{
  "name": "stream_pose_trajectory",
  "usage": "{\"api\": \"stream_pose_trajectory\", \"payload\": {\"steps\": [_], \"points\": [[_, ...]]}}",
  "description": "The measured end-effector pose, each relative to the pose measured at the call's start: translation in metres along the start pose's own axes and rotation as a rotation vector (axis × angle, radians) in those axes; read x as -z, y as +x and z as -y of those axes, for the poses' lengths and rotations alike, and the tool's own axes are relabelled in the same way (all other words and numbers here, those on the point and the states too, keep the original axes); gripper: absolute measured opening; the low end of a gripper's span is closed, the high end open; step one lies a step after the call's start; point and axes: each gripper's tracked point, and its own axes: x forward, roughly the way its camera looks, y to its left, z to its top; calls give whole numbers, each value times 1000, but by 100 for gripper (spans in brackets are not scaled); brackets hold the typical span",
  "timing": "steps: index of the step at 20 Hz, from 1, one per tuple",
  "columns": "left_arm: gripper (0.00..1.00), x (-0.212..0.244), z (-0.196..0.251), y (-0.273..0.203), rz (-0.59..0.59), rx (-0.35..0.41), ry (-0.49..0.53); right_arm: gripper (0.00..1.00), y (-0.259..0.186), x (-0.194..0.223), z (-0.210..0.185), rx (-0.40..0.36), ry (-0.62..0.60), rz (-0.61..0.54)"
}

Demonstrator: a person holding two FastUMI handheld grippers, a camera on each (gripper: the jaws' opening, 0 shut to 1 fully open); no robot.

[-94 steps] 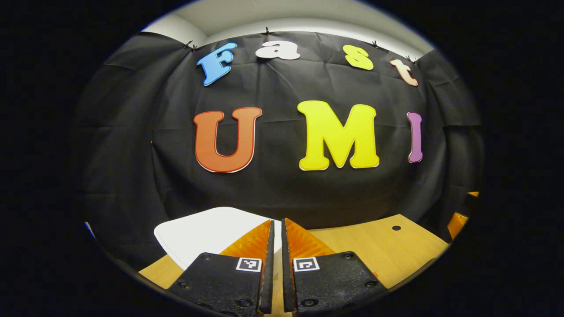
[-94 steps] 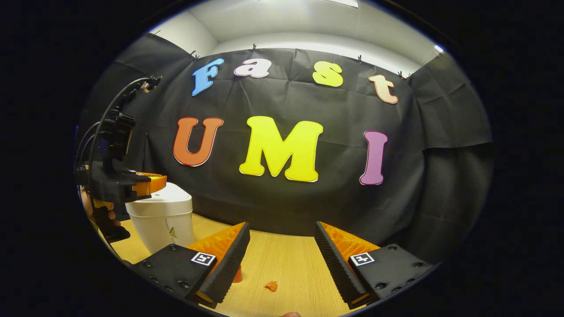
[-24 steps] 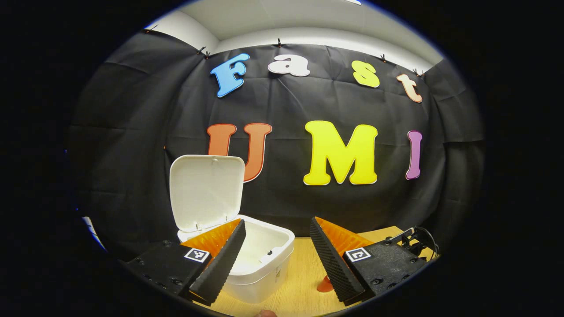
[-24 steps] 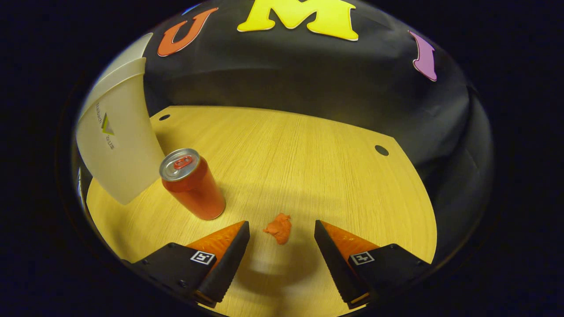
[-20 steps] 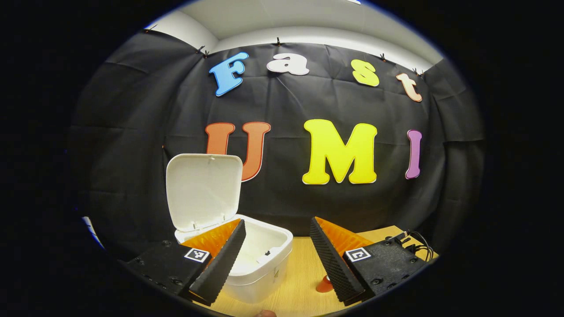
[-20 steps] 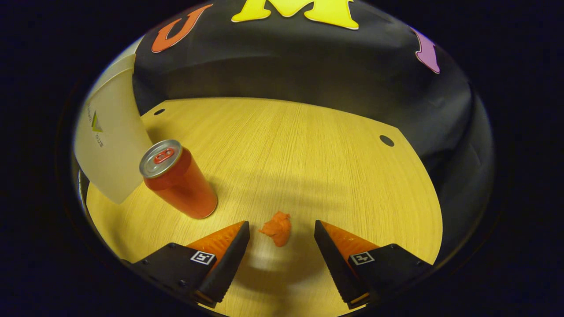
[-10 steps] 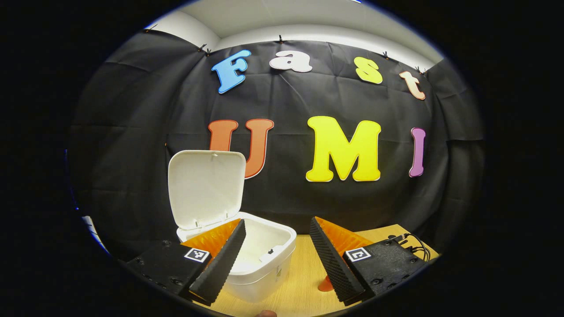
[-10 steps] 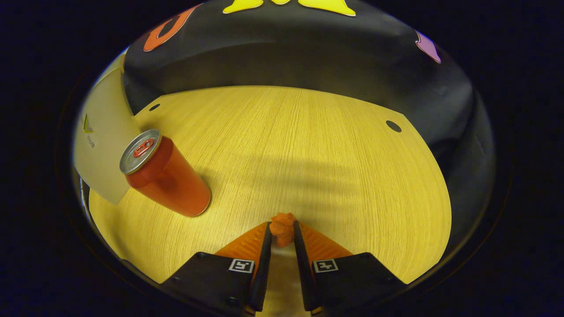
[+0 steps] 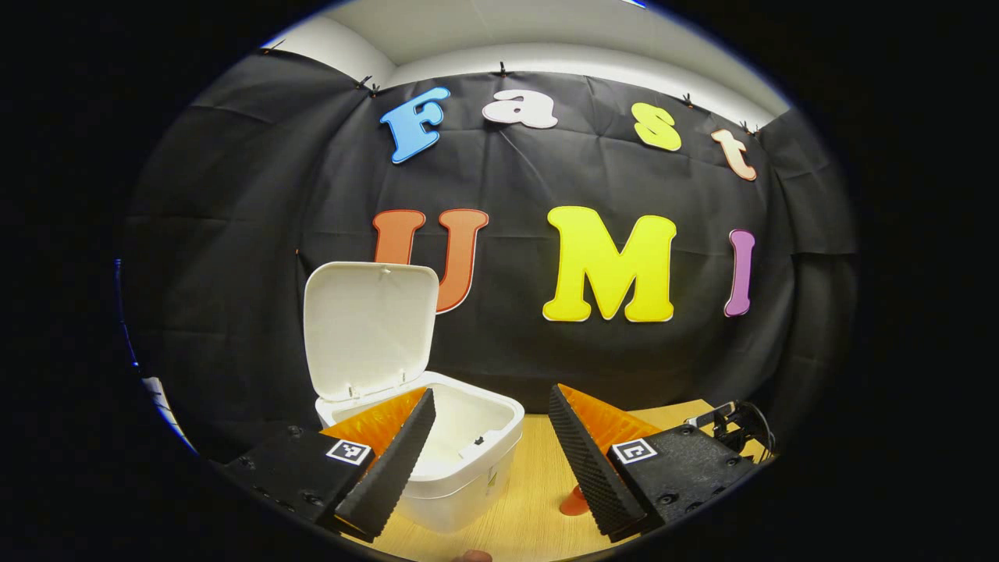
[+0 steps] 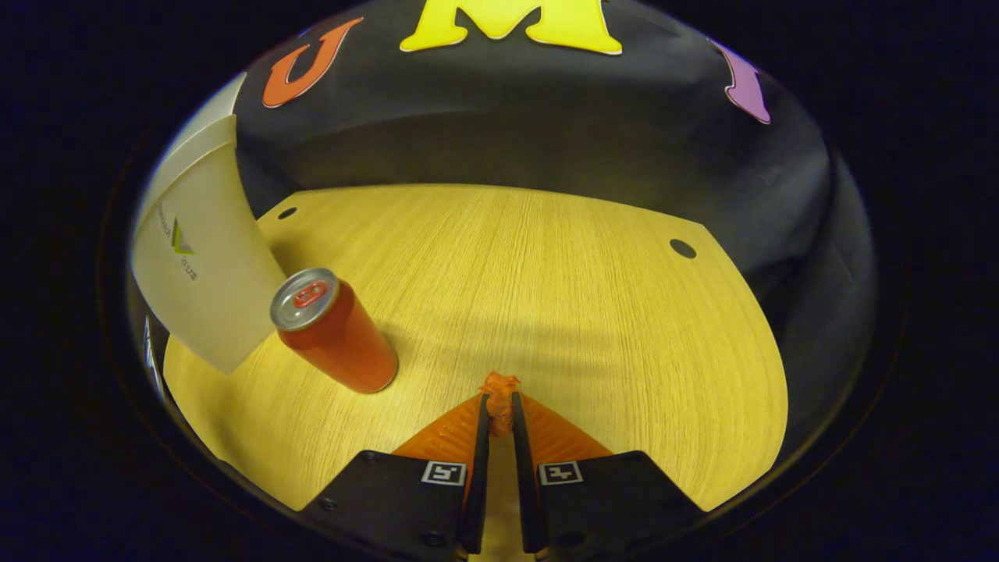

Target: Press the lid of the desktop garbage bin to open it, pick up the crumpled paper on the desktop and throw it into the bin, then pick up the pop can on the desktop and drop it into the bin, and finally close the garbage bin lid.

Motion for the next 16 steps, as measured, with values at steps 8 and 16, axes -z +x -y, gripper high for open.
{"api": "stream_pose_trajectory", "payload": {"steps": [8,16], "points": [[96,0,-2,1,-13,-21,-18,19,-81,-97,-48,-80,-44,275],[96,-3,-10,-2,6,-58,-27,19,-146,-169,-122,-221,-94,484]]}}
